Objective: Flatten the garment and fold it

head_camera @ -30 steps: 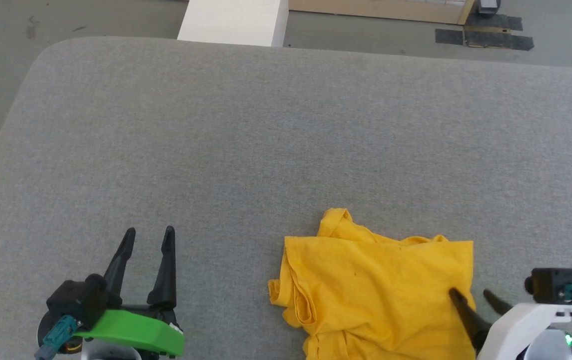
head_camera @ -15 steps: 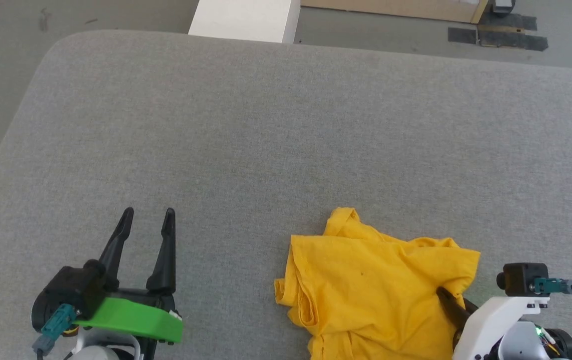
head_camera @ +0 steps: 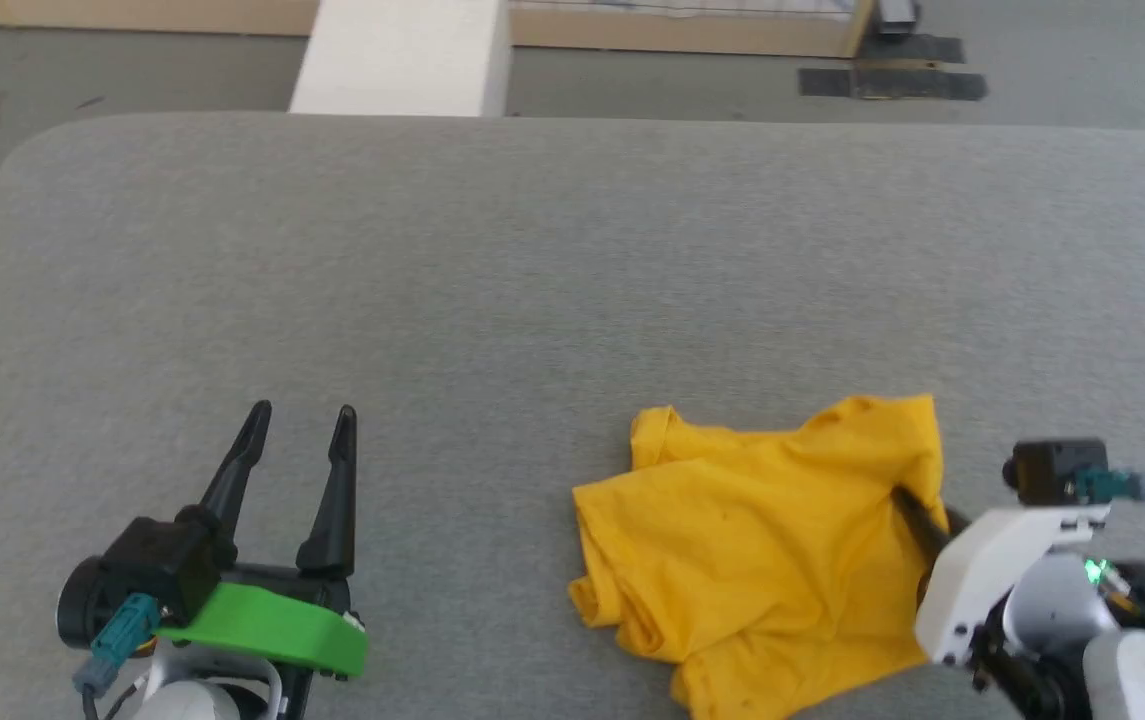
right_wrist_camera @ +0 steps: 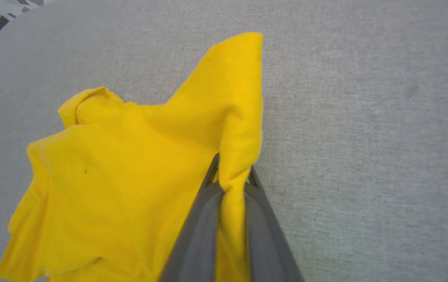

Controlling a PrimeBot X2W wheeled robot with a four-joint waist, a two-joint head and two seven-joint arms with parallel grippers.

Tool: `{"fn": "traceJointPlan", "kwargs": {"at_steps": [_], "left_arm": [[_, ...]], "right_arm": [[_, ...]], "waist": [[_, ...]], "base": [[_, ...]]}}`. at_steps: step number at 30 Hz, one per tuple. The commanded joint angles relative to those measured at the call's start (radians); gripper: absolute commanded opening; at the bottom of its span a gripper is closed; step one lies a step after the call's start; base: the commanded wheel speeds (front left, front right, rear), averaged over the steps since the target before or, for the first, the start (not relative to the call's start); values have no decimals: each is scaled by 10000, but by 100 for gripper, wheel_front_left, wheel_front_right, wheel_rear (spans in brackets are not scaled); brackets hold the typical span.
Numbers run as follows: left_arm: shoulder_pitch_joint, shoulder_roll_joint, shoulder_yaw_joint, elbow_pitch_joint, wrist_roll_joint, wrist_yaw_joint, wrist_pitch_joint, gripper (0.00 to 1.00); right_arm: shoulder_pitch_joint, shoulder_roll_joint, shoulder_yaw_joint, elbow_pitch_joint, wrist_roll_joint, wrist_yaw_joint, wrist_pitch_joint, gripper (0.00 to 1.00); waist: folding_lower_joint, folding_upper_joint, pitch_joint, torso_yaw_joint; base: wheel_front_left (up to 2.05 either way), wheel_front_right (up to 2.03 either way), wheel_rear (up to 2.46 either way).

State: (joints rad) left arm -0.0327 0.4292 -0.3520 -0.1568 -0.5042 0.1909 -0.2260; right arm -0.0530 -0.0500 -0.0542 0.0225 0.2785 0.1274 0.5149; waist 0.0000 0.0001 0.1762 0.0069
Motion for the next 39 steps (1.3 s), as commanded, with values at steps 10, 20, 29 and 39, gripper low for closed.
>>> {"fn": "traceJointPlan", "kwargs": {"at_steps": [10,20,29,39], "left_arm": [[-525,415,-12,-514,307,108,438,100],[-1550,907,-5,-1152,683,13,1084,100],[-2614,1404,140,-1714,1071,-64,1635,100],[-3195,1763,210,-2190,1441,-33,1964,100]], "right_arm": [[-2033,-1326,-231,154,-815,33,709,0],[-3814,-2680,-516,403,-1168,33,919,0],[-5137,-3686,-1146,908,-1625,33,740,0],[-5672,-4674,-2350,1610,-2428,33,526,0]], "waist": [[0,-1,225,-1788],[0,-1,1684,-2574],[0,-1,3212,-2728],[0,-1,4357,-2601]], "base": [[0,0,0],[0,0,0],[0,0,0],[0,0,0]]}}
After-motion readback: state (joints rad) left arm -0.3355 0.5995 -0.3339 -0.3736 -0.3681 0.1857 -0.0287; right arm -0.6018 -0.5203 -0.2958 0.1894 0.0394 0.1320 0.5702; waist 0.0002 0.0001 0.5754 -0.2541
